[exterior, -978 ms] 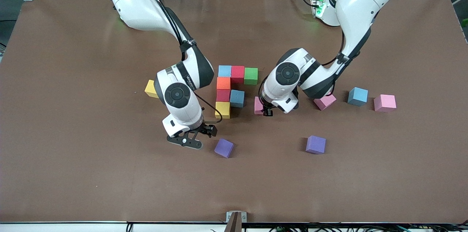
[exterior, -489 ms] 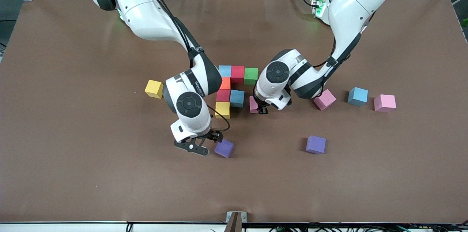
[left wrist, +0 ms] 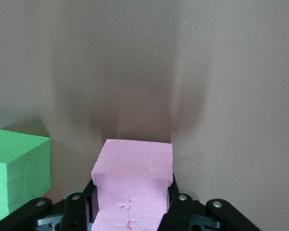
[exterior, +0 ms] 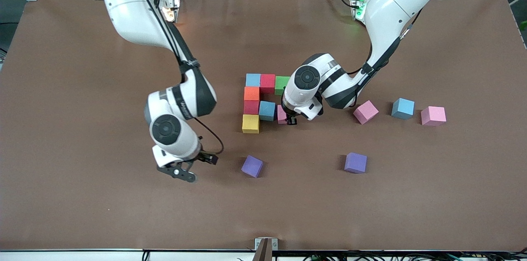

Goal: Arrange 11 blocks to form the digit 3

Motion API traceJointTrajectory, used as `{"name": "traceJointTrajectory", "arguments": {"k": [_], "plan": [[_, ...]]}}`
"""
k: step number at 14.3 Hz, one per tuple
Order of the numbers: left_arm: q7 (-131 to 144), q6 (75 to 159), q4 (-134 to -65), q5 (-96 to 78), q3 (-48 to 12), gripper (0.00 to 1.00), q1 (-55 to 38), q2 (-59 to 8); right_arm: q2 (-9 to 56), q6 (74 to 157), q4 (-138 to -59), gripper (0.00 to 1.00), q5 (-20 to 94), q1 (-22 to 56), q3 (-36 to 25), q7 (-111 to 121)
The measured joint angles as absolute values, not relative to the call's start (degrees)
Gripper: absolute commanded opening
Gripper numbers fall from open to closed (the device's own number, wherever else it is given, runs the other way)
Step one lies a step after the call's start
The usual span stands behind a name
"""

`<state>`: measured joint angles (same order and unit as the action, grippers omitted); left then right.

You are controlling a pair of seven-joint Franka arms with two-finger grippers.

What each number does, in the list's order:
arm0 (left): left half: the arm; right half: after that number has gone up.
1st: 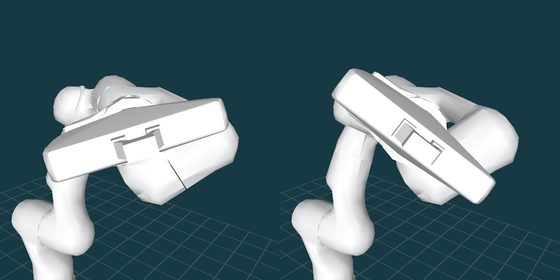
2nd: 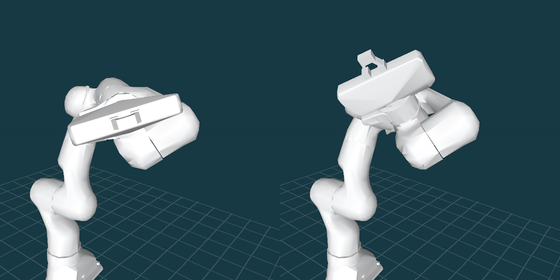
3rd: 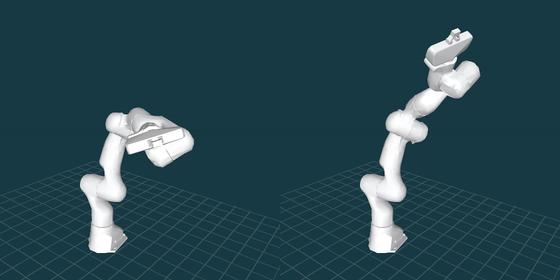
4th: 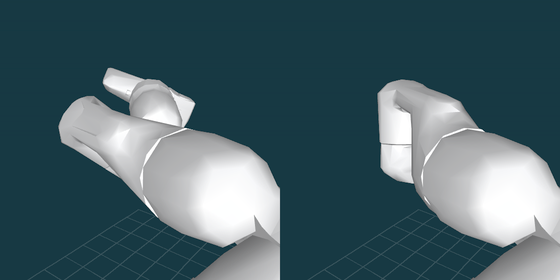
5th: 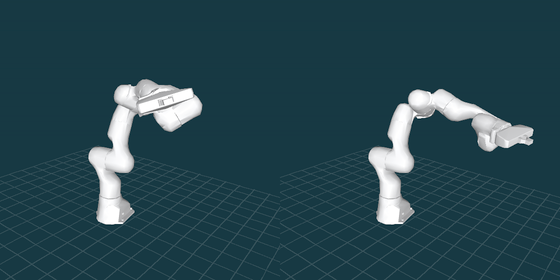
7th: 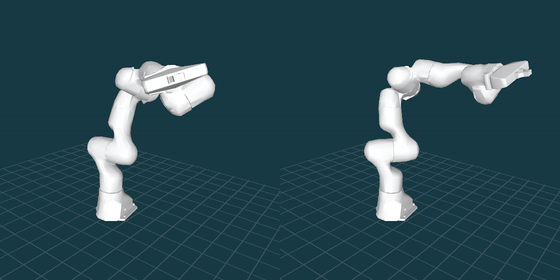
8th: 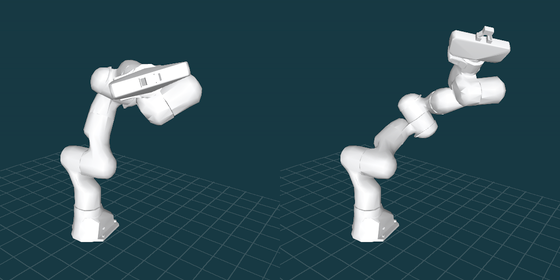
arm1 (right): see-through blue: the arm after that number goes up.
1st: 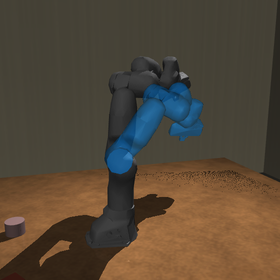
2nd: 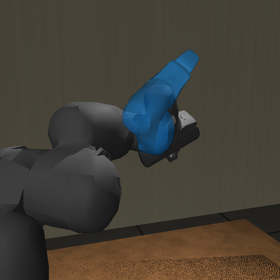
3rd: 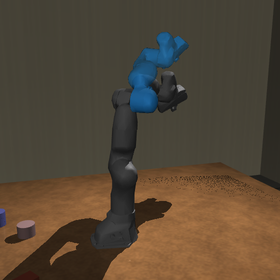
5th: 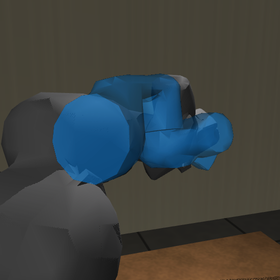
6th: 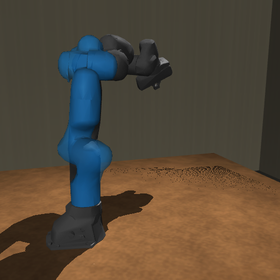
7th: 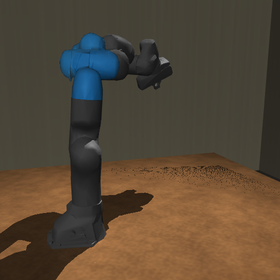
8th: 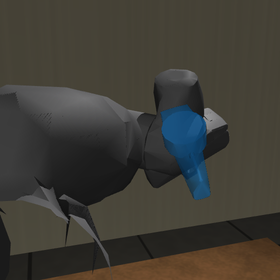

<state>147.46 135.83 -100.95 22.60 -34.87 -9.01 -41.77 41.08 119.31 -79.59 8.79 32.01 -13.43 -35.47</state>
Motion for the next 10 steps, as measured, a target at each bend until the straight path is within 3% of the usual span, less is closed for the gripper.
{"name": "traceJointTrajectory", "arguments": {"k": [6, 10], "plan": [[147.5, 137.1, -101.3, 22.8, -34.9, 0.28, -9.2, -41.9, 19.0, 125.7, -110.9, 1.00, 8.7, 32.1, -13.3, -31.8], [147.5, 138.0, -101.6, 22.9, -34.9, 0.28, -9.5, -42.3, 10.2, 132.2, -125.6, 1.00, 7.4, 32.1, -13.2, -31.5]]}}
